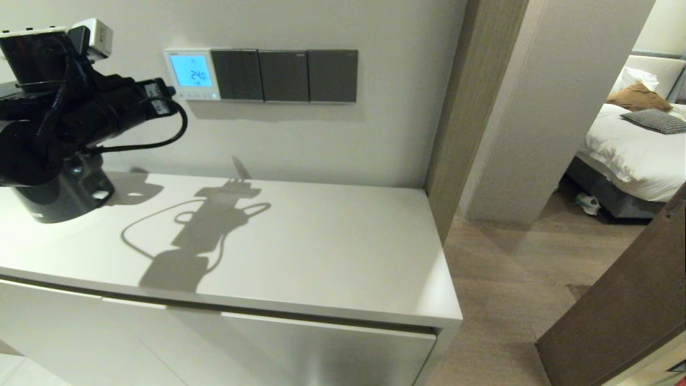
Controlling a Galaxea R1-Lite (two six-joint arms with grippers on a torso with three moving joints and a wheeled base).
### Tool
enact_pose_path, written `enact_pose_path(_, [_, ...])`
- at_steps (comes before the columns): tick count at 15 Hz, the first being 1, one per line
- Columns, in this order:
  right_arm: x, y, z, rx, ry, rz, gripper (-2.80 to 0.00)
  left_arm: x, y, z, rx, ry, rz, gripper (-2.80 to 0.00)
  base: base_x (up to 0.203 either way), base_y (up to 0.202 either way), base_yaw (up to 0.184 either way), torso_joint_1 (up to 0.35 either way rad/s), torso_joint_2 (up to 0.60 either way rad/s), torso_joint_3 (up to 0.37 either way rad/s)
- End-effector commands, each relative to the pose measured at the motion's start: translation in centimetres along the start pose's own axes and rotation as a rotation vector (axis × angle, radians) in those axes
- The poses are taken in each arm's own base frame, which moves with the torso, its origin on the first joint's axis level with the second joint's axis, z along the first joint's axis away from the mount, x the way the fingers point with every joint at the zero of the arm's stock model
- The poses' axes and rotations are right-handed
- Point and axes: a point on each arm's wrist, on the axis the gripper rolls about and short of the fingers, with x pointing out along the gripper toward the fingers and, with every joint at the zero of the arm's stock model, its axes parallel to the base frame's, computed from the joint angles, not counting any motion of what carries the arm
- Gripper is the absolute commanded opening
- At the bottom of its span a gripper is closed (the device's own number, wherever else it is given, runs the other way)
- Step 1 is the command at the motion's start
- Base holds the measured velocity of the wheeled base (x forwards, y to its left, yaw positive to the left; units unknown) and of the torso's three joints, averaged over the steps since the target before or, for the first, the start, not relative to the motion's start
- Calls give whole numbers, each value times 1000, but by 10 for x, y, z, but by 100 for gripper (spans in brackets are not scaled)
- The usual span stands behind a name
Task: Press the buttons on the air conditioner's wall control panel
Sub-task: Press the temperature increase button
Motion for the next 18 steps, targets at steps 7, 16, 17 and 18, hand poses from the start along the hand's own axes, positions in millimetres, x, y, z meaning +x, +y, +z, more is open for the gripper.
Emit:
enact_pose_path(7, [0, 0, 0, 0, 3, 1, -280, 24, 5, -15, -3, 22, 4, -280, 0, 0, 0, 0, 0, 0])
enact_pose_path(16, [0, 0, 0, 0, 3, 1, -280, 26, 2, -15, -3, 26, -11, -280, 0, 0, 0, 0, 0, 0])
enact_pose_path(17, [0, 0, 0, 0, 3, 1, -280, 27, 1, -17, -3, 29, -14, -280, 0, 0, 0, 0, 0, 0])
enact_pose_path(18, [0, 0, 0, 0, 3, 1, -280, 26, -3, -17, -4, 31, -23, -280, 0, 0, 0, 0, 0, 0])
